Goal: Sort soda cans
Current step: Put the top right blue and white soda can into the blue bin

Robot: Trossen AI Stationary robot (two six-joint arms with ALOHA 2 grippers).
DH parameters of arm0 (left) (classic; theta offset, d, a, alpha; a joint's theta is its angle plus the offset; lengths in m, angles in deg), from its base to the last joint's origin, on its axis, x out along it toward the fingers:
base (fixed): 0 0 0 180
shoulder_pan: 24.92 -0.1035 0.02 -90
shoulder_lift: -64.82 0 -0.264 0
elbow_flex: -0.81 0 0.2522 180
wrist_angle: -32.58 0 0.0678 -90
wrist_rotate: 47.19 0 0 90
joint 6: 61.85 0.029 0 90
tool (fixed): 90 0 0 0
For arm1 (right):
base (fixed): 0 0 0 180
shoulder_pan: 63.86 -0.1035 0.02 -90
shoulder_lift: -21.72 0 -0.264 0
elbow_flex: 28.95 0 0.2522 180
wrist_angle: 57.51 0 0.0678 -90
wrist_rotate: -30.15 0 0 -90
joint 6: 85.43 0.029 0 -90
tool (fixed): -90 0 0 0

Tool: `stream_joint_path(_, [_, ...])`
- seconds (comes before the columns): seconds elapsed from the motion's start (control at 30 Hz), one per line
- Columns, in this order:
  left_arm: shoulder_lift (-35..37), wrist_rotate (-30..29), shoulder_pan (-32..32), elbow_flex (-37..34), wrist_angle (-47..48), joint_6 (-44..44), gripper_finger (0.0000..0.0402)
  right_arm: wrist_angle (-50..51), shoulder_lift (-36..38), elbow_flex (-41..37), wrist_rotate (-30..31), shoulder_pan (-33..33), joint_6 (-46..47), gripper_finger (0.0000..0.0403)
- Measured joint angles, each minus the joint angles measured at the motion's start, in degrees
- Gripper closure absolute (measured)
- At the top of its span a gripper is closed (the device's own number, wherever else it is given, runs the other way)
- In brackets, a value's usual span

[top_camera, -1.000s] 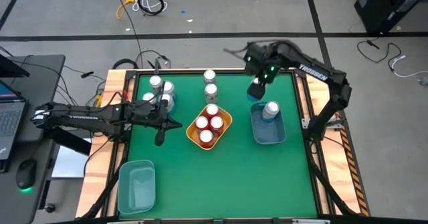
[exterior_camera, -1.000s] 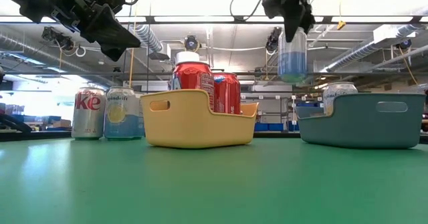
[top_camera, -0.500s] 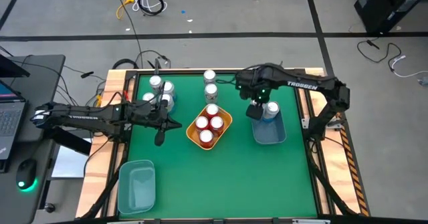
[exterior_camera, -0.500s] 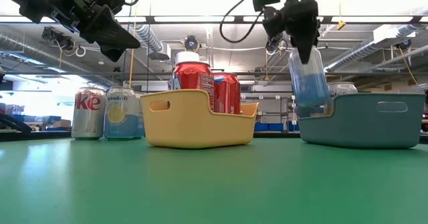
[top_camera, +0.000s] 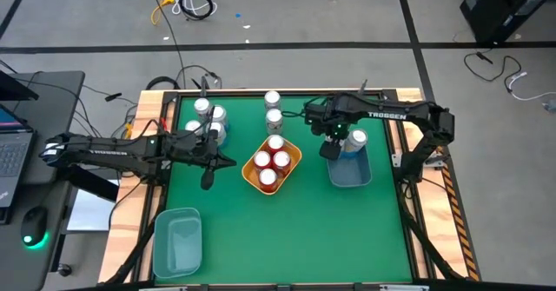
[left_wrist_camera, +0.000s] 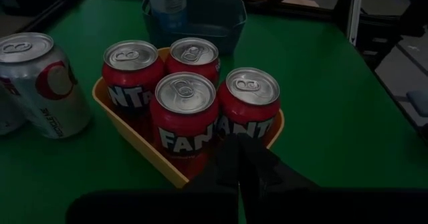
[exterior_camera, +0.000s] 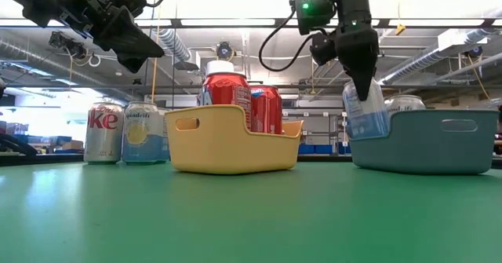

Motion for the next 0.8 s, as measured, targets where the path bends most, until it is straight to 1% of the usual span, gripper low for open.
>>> stream_joint_path(0.47, [0.01, 0.00, 0.00, 0.00, 0.02, -0.04, 0.0401, -1.60, 0.48, -0.67, 1.45, -2.99, 0.98, 0.0115])
stream_joint_path(0.8, [0.01, 0.00, 0.00, 0.00, 0.13, -0.07, 0.0401, -0.26, 7.43, -0.67, 0.38, -4.59, 7.17, 0.0115])
